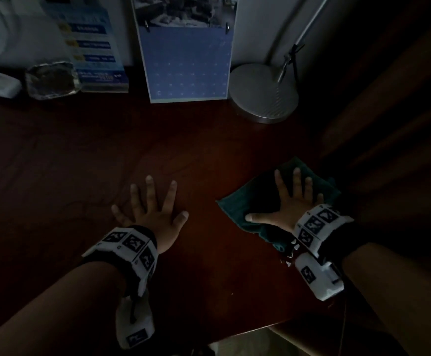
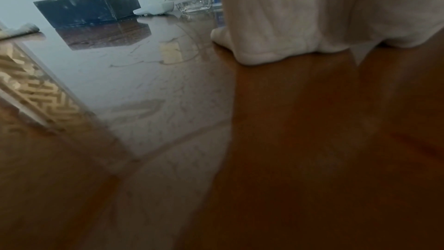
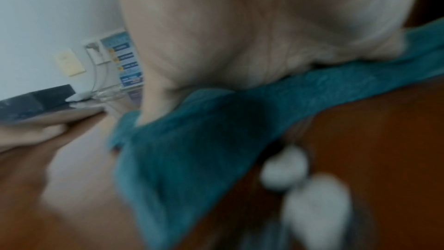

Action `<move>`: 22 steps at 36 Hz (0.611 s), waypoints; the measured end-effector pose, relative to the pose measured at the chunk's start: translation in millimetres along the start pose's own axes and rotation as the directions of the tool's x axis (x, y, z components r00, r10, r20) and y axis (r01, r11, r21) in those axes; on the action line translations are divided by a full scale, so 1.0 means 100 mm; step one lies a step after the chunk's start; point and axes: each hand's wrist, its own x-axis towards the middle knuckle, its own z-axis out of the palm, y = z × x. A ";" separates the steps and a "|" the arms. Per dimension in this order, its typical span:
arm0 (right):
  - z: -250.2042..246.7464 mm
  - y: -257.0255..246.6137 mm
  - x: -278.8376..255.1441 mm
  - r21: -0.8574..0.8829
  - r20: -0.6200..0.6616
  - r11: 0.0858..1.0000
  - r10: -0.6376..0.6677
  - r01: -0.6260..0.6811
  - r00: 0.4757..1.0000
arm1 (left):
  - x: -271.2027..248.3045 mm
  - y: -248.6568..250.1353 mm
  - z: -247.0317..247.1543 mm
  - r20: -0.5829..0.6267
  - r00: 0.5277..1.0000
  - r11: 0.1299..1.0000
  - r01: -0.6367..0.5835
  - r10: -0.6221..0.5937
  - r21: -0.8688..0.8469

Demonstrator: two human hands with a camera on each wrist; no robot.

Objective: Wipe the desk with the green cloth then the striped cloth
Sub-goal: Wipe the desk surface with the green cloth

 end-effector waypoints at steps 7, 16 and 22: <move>0.25 -0.07 -0.22 0.136 -0.056 0.983 0.131 -0.122 0.990 | 0.00 -0.01 0.01 -0.008 1.000 1.000 -0.010 0.010 -0.004; 0.48 -0.20 -0.56 0.215 -0.033 0.952 0.231 -0.219 0.972 | 0.00 -0.02 0.00 -0.004 1.000 1.000 -0.021 0.021 -0.013; 0.43 -0.08 -0.70 0.246 0.060 0.951 0.176 -0.185 0.983 | -0.01 -0.02 -0.02 -0.003 1.000 1.000 -0.027 0.027 -0.007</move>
